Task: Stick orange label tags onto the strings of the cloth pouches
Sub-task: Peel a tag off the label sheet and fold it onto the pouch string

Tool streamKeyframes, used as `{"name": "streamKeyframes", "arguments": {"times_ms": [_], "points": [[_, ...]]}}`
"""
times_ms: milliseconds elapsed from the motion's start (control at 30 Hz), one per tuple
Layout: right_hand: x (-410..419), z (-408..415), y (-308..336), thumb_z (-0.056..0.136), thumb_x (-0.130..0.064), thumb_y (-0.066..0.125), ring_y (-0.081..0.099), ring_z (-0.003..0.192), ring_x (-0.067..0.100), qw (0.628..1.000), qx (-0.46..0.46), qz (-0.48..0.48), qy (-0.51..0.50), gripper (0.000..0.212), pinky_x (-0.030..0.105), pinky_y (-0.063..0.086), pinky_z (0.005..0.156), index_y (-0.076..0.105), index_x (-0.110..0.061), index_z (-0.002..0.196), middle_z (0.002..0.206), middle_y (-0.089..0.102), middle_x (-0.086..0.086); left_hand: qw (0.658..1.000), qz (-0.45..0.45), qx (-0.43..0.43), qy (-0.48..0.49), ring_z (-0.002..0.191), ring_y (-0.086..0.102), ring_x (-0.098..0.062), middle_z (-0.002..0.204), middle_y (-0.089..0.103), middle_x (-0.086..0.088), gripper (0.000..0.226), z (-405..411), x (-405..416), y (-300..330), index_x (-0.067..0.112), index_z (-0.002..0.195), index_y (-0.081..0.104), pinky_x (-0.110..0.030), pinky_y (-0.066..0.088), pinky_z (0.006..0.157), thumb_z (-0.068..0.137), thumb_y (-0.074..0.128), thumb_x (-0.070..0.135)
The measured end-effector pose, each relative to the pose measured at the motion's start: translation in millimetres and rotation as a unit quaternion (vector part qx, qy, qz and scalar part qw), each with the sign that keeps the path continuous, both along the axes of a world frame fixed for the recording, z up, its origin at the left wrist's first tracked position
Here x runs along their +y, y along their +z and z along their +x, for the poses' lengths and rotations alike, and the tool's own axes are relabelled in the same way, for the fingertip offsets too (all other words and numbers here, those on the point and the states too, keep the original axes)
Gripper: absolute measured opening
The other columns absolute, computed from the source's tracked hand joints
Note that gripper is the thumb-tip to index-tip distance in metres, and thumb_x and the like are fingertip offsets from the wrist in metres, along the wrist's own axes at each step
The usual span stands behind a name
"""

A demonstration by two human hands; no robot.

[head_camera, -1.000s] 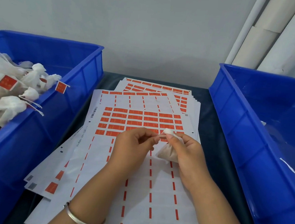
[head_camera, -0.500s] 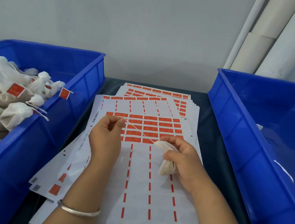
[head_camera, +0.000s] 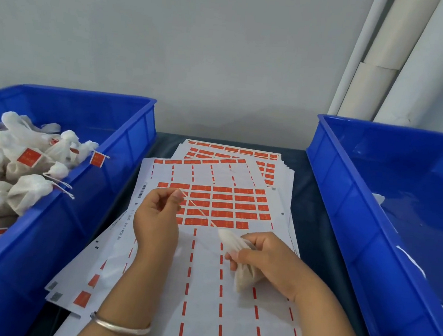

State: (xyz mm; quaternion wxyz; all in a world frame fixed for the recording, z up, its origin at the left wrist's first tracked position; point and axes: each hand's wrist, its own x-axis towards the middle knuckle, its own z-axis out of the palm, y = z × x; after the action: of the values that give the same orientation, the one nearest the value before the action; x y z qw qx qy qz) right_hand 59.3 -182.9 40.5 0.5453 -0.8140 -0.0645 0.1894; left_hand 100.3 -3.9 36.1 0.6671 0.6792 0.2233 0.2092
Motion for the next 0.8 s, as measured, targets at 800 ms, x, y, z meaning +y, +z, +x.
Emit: {"name": "streamKeyframes", "arguments": {"times_ms": [800], "points": [[20.7, 2.0, -15.8, 0.086, -0.027, 0.067, 0.059, 0.083, 0.006, 0.988, -0.144, -0.025, -0.047, 0.012, 0.008, 0.047, 0.064, 0.062, -0.038, 0.086, 0.089, 0.061, -0.015, 0.928, 0.147, -0.085, -0.33, 0.081, 0.058, 0.005, 0.082, 0.062, 0.025, 0.014, -20.3, -14.4, 2.3, 0.033, 0.079, 0.059, -0.004, 0.046, 0.062, 0.088, 0.057, 0.022]]}}
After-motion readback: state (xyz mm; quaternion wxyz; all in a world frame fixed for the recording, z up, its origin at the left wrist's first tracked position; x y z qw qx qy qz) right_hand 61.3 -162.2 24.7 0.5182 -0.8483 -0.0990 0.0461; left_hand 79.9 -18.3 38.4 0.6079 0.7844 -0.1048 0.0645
